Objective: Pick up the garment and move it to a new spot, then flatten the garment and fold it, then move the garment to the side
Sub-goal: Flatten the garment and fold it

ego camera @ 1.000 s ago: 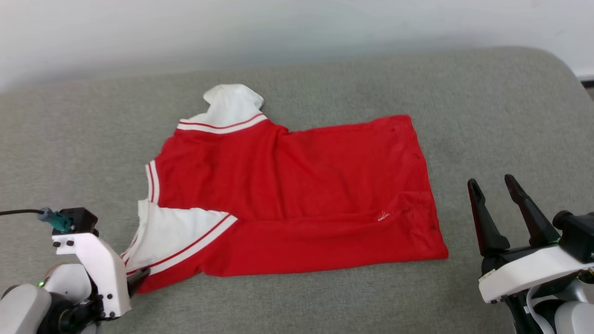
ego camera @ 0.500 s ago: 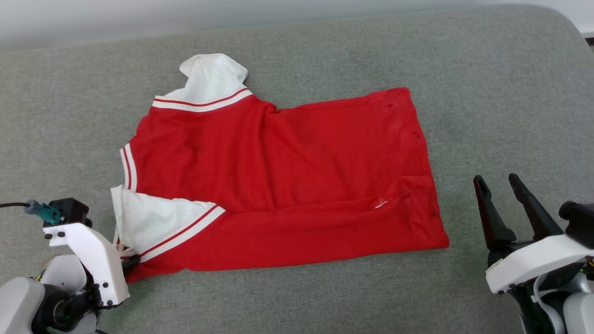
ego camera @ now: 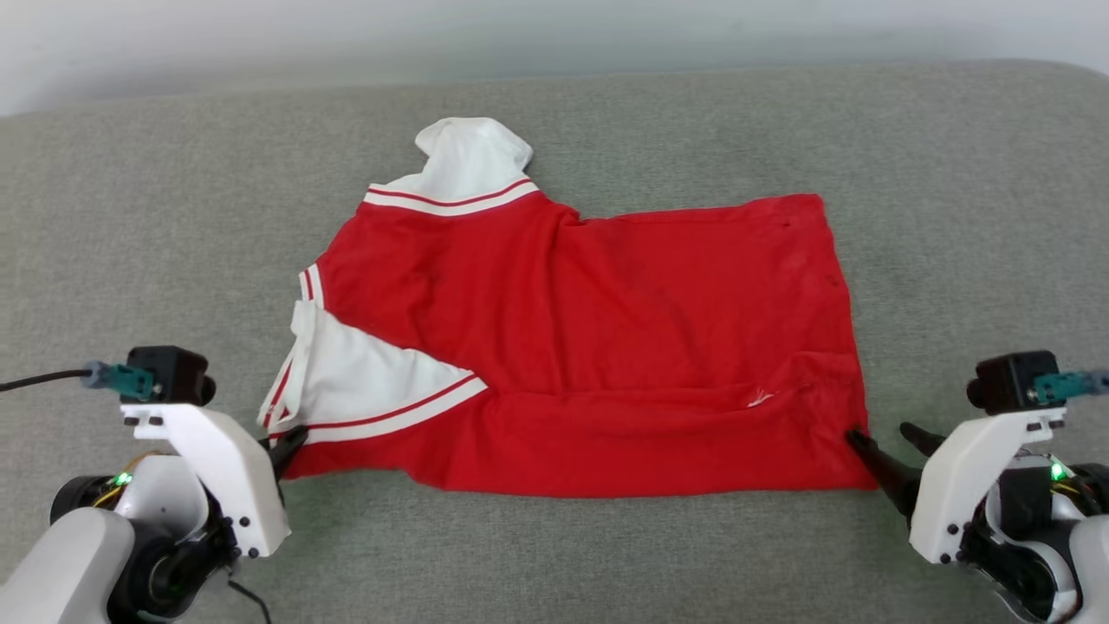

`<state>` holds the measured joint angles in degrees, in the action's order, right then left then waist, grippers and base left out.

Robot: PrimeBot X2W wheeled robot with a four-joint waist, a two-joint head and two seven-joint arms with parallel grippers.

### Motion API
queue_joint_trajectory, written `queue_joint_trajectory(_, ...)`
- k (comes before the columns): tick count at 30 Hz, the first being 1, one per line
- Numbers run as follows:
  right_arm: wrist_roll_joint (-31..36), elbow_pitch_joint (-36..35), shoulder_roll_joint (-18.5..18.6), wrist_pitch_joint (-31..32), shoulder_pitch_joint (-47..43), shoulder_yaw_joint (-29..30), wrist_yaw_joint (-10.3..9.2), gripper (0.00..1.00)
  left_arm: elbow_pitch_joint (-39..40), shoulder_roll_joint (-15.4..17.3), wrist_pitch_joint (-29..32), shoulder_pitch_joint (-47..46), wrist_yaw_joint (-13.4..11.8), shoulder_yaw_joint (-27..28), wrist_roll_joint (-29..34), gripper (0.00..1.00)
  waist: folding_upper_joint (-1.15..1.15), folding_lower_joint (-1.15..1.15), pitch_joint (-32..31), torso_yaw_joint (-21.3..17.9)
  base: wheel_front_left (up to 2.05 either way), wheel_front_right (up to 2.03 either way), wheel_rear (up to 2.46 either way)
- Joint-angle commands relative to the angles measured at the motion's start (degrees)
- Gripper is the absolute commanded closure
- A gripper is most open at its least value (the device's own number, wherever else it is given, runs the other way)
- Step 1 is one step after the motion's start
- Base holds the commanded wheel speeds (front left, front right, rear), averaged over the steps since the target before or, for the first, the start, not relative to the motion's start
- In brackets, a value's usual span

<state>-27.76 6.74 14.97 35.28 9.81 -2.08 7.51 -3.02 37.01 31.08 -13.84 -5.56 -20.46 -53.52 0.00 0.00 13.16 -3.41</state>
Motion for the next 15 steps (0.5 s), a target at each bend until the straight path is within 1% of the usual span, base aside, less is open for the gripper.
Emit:
queue_joint_trajectory(1, -0.2, 0.6, 0.0, 0.5, 0.8, -0.1, -0.04, 0.00, 0.6, -0.3, -0.2, -0.8, -0.1, -0.2, 0.5, 1.00, 0.00, 0.00, 0.4, 0.7, 0.00, 0.00, 0.00)
queue_joint_trajectory(6, -0.9, 7.3, -1.2, 4.6, 3.7, -2.3, -0.04, 0.00, 2.5, -1.1, -0.7, -1.7, -0.3, -1.1, 1.5, 1.00, 0.00, 0.00, 1.7, 2.4, 0.00, 0.00, 0.00)
queue_joint_trajectory(8, -1.3, 10.1, -1.9, 6.1, 4.0, -3.7, -0.04, 0.00, 2.3, -1.1, -1.1, -2.1, 0.0, -1.3, 1.7, 1.00, 0.00, 0.00, 2.2, 2.8, 0.00, 0.00, 0.00)
queue_joint_trajectory(9, -1.6, 11.2, -2.2, 6.9, 4.3, -4.4, -0.03, 0.35, 2.0, -1.4, -1.3, -2.2, 0.2, -1.4, 1.7, 1.00, 0.00, 0.00, 2.3, 3.0, 0.00, 0.00, 0.00)
queue_joint_trajectory(10, -1.7, 12.0, -2.6, 7.3, 4.5, -5.0, -0.02, 0.81, 1.7, -1.6, -1.5, -2.3, 0.5, -1.5, 1.6, 1.00, 0.00, 0.00, 2.4, 3.1, 0.00, 0.00, 0.00)
queue_joint_trajectory(11, -2.0, 12.6, -2.7, 7.8, 4.8, -5.4, -0.01, 1.00, 1.4, -1.8, -1.7, -2.4, 0.6, -1.5, 1.6, 1.00, 0.00, 0.00, 2.4, 3.1, 0.00, 0.00, 0.00)
queue_joint_trajectory(13, -2.3, 12.9, -2.6, 7.9, 5.5, -6.1, 0.06, 1.00, 0.8, -2.2, -2.1, -2.6, 0.9, -1.7, 1.7, 1.00, 0.00, 0.00, 2.3, 3.2, 0.00, 0.00, 0.00)
queue_joint_trajectory(15, -1.9, 12.4, -1.6, 7.0, 6.5, -5.9, 0.05, 1.00, 0.3, -2.5, -2.5, -2.6, 0.9, -1.9, 1.8, 1.00, 0.00, 0.00, 1.9, 3.1, 0.00, 0.00, 0.00)
